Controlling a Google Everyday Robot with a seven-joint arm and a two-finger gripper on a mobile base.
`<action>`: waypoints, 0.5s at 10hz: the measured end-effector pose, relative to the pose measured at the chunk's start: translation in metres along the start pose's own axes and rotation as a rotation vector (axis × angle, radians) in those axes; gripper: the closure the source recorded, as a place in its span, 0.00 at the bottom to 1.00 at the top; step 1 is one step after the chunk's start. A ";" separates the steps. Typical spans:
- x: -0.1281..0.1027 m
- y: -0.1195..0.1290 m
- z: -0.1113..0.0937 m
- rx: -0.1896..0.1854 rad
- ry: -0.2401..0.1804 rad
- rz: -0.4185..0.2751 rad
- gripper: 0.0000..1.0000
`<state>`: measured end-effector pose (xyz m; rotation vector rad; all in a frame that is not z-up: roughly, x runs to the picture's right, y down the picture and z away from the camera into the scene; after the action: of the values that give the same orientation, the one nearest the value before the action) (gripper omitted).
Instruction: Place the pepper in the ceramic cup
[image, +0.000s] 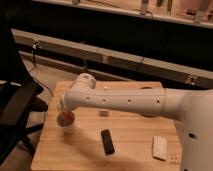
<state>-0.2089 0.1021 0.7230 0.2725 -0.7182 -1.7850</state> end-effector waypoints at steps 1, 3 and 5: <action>-0.002 -0.005 0.001 0.005 0.007 0.004 0.65; -0.005 -0.013 0.003 0.009 0.033 0.028 0.44; -0.010 -0.018 0.006 0.009 0.059 0.070 0.29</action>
<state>-0.2229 0.1165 0.7153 0.3012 -0.6857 -1.7013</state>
